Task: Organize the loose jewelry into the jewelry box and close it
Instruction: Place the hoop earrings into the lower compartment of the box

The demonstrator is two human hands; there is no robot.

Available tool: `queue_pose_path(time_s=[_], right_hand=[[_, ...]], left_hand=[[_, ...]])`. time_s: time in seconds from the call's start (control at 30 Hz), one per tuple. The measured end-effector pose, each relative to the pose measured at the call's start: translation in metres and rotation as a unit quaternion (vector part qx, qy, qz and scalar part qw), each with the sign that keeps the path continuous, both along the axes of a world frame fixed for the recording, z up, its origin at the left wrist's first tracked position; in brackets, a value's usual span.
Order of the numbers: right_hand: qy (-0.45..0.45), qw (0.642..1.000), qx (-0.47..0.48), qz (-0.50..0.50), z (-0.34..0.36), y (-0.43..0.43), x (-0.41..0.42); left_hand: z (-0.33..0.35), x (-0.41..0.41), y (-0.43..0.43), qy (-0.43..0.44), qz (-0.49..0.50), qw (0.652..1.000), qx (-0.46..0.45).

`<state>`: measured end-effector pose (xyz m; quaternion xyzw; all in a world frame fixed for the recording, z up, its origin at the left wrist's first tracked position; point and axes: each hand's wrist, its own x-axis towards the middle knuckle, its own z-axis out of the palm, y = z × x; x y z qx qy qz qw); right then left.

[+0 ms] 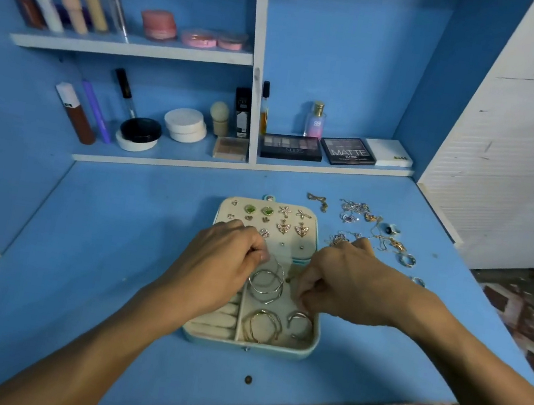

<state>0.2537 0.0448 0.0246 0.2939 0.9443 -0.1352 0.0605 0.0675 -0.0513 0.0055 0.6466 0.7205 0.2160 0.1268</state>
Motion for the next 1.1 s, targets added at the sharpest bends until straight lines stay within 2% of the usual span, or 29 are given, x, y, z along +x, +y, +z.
queue_pose_path(time_s=[0.23,0.73,0.83,1.03,1.1], right_hand=[[0.059,0.996,-0.007,-0.074,-0.006,0.013,0.007],[0.155,0.981,-0.021,-0.112,-0.024,0.015,0.001],[0.203,0.969,-0.049,-0.131,-0.026,0.016,0.002],[0.274,0.942,-0.061,-0.184,-0.032,0.023,0.004],[0.278,0.937,-0.061,-0.203,-0.034,0.027,0.005]], left_hand=[[-0.005,0.016,0.005,0.08,0.02,0.996,-0.019],[-0.019,0.022,-0.004,0.163,0.032,0.986,0.021],[-0.022,0.019,-0.004,0.132,0.03,0.991,0.022],[-0.022,-0.002,-0.01,0.014,0.059,0.996,0.073],[-0.017,-0.007,-0.014,0.002,0.046,0.998,0.052]])
